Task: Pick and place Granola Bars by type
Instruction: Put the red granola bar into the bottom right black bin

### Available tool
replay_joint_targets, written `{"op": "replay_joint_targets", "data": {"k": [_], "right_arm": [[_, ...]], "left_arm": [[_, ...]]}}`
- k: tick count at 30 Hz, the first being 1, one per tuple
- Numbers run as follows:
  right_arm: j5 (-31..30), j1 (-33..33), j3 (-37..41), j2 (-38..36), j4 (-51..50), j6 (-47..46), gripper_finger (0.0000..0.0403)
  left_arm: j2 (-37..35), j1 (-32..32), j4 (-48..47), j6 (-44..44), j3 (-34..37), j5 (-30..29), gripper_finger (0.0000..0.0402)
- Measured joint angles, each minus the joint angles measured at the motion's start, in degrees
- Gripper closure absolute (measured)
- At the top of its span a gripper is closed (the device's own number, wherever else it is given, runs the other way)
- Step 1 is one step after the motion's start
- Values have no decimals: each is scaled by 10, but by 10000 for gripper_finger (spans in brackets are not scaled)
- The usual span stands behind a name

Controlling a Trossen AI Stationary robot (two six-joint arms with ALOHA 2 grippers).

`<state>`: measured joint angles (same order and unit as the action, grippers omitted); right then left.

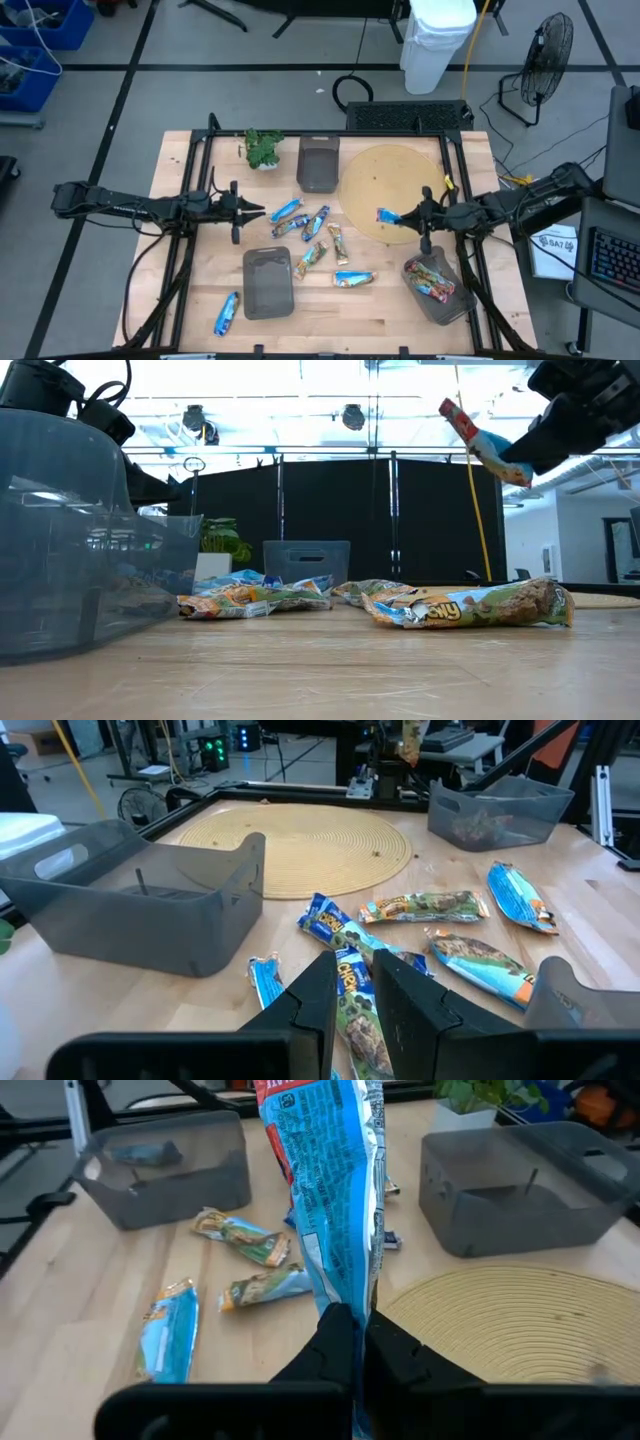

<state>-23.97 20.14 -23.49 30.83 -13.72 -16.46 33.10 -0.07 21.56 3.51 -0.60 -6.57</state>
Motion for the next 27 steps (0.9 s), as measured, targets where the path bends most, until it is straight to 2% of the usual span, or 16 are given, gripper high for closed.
{"op": "replay_joint_targets", "data": {"k": [15, 27], "right_arm": [[3, 57, 125, -68, 191, 16, 403], [16, 121, 144, -125, 203, 71, 403]], "left_arm": [[0, 0, 0, 4, 0, 0, 327], [0, 0, 1, 5, 0, 0, 327]]}}
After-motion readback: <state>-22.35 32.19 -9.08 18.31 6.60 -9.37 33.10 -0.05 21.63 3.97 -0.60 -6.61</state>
